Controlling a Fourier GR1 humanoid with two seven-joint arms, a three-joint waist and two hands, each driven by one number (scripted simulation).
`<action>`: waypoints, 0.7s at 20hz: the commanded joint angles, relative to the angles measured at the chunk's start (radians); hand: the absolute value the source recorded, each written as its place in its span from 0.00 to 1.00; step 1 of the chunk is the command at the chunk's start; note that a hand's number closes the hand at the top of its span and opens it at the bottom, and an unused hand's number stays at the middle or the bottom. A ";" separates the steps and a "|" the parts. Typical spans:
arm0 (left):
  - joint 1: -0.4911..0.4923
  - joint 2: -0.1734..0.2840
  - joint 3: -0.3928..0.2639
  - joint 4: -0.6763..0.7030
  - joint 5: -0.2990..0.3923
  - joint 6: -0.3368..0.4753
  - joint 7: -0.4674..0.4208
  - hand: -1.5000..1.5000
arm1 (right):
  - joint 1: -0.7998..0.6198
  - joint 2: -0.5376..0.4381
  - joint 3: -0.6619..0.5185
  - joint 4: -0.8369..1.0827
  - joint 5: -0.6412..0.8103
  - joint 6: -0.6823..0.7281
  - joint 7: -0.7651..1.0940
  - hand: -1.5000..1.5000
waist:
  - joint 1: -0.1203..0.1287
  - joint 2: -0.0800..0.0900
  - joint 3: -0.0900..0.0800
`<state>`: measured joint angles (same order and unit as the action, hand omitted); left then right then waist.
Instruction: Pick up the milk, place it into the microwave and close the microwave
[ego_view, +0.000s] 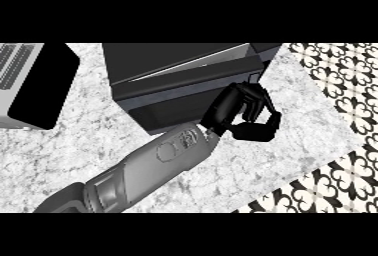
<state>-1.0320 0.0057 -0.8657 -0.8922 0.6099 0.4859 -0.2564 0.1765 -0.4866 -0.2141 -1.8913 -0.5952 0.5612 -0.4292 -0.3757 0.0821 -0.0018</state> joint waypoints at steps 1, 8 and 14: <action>-0.062 -0.005 0.019 0.047 0.034 0.004 -0.005 1.00 | -0.015 -0.027 -0.007 -0.004 -0.032 0.013 0.021 0.00 | -0.029 0.009 0.003; -0.133 -0.004 0.035 0.104 0.074 0.020 0.000 1.00 | -0.042 -0.059 -0.020 -0.002 -0.066 0.014 0.046 0.00 | -0.065 0.016 0.005; -0.126 -0.004 0.027 0.125 0.093 0.053 -0.023 1.00 | -0.075 -0.110 -0.050 -0.008 -0.082 0.013 0.071 0.00 | -0.076 0.021 0.002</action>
<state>-1.0999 0.0397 -0.8441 -0.8007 0.6877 0.5404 -0.2746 0.1191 -0.5723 -0.2540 -1.8954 -0.6659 0.5727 -0.3728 -0.4316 0.0947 -0.0008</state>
